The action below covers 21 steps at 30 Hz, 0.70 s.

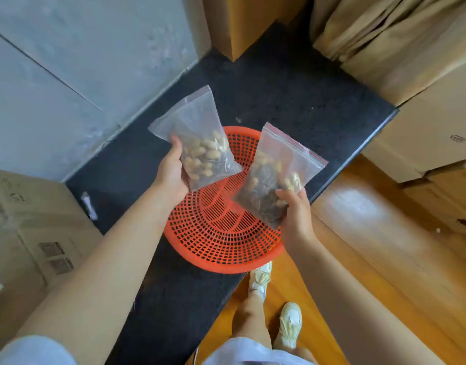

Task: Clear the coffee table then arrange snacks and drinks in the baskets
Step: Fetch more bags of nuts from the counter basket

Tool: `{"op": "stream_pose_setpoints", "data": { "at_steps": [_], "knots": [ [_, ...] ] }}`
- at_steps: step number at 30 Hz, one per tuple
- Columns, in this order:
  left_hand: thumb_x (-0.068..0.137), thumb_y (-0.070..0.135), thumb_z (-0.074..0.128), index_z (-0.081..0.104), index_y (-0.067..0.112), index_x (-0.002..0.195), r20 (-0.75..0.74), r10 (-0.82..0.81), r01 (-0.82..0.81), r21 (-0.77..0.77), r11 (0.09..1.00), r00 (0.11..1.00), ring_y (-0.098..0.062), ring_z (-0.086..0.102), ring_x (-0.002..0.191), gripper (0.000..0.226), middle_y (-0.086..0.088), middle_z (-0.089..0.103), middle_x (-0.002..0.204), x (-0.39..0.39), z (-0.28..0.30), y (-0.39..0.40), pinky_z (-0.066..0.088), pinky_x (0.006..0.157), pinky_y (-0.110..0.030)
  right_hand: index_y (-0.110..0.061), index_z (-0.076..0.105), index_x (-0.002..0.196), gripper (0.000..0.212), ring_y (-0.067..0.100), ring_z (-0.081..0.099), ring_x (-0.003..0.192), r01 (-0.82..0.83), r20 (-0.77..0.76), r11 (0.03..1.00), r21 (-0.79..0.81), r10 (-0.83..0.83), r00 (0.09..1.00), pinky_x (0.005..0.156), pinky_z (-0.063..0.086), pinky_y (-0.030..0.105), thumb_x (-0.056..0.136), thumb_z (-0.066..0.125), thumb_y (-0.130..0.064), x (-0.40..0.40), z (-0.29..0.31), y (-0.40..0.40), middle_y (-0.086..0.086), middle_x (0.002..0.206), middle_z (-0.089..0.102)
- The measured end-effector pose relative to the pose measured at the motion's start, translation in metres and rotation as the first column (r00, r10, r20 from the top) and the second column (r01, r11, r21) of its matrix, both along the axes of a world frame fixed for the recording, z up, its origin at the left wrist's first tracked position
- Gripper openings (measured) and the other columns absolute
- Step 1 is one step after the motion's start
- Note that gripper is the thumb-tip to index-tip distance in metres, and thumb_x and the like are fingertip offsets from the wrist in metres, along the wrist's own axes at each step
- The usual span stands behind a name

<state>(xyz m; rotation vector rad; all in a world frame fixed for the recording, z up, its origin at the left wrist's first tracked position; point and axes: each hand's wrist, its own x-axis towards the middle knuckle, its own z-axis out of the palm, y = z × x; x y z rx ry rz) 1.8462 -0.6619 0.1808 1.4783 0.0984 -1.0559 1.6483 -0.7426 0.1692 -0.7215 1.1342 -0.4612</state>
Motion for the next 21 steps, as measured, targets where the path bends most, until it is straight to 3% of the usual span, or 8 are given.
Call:
{"op": "stream_pose_setpoints", "data": {
  "at_steps": [2,4,6,9,13,15,19,21],
  "knots": [
    [0.094,0.059,0.014,0.068,0.016,0.097,-0.015,-0.045,0.044,-0.098,0.994,0.999,-0.016,0.071,0.077,0.069,0.001,0.075,0.077,-0.011,0.022,-0.004,0.056,0.073,-0.029,-0.033,0.060,0.097,0.031,0.021,0.060,0.095,0.057,0.039,0.998,-0.032,-0.056,0.998,0.087,0.047,0.044,0.075,0.051,-0.013,-0.017,0.022,-0.005,-0.003,0.095,0.064],
    [0.091,0.062,0.025,0.064,0.015,0.103,0.014,-0.136,0.136,-0.186,0.973,0.991,-0.019,0.071,0.086,0.063,-0.001,0.075,0.087,-0.028,0.046,-0.012,0.055,0.081,-0.034,-0.033,0.062,0.099,0.030,0.022,0.061,0.104,0.139,0.107,0.989,-0.052,-0.133,0.985,0.095,0.045,0.046,0.079,0.051,-0.013,-0.040,0.044,-0.010,-0.003,0.103,0.067],
    [0.077,0.064,0.055,0.063,0.016,0.097,0.074,-0.264,0.274,-0.225,0.935,0.962,-0.019,0.068,0.090,0.052,-0.001,0.070,0.093,-0.052,0.069,-0.027,0.050,0.084,-0.036,-0.033,0.062,0.104,0.029,0.027,0.059,0.113,0.214,0.154,0.975,-0.061,-0.203,0.967,0.100,0.043,0.053,0.085,0.050,-0.014,-0.068,0.068,-0.016,0.000,0.113,0.065],
    [0.045,0.047,0.085,0.059,0.020,0.098,0.175,-0.421,0.454,-0.270,0.849,0.890,-0.017,0.062,0.089,0.065,0.001,0.063,0.093,-0.094,0.105,-0.056,0.045,0.078,-0.032,-0.036,0.062,0.105,0.028,0.028,0.059,0.110,0.355,0.195,0.933,-0.051,-0.339,0.920,0.096,0.044,0.054,0.091,0.047,-0.017,-0.117,0.104,-0.025,-0.002,0.110,0.067],
    [0.068,0.012,0.067,0.064,0.022,0.100,0.305,-0.580,0.655,-0.376,0.655,0.755,-0.009,0.069,0.083,0.033,0.007,0.071,0.086,-0.164,0.158,-0.103,0.055,0.070,-0.023,-0.023,0.051,0.126,0.033,0.034,0.060,0.106,0.547,0.291,0.831,-0.098,-0.502,0.815,0.095,0.044,0.059,0.093,0.046,-0.018,-0.193,0.162,-0.033,0.007,0.110,0.066],
    [0.071,0.012,0.065,0.065,0.019,0.103,0.362,-0.631,0.727,-0.381,0.571,0.686,-0.010,0.070,0.086,0.033,0.005,0.072,0.089,-0.206,0.186,-0.120,0.055,0.069,-0.023,-0.019,0.046,0.132,0.043,0.036,0.059,0.111,0.611,0.320,0.768,-0.192,-0.539,0.779,0.096,0.043,0.060,0.090,0.051,-0.019,-0.236,0.191,-0.028,0.012,0.118,0.063],
    [0.071,0.008,0.071,0.058,0.004,0.117,0.448,-0.675,0.810,-0.361,0.463,0.586,-0.017,0.070,0.087,0.048,-0.005,0.070,0.096,-0.298,0.235,-0.133,0.056,0.071,-0.026,-0.018,0.045,0.133,0.067,0.024,0.063,0.106,0.698,0.369,0.589,-0.407,-0.594,0.715,0.084,0.055,0.039,0.071,0.069,-0.013,-0.319,0.238,0.003,0.000,0.115,0.065],
    [0.067,0.008,0.075,0.057,-0.001,0.117,0.467,-0.706,0.846,-0.335,0.415,0.531,-0.023,0.068,0.088,0.055,-0.012,0.069,0.099,-0.345,0.249,-0.126,0.055,0.079,-0.032,-0.016,0.046,0.129,0.070,0.023,0.064,0.104,0.721,0.359,0.496,-0.484,-0.638,0.681,0.081,0.057,0.037,0.066,0.075,-0.005,-0.361,0.251,0.030,0.001,0.113,0.065]
  ]
}}
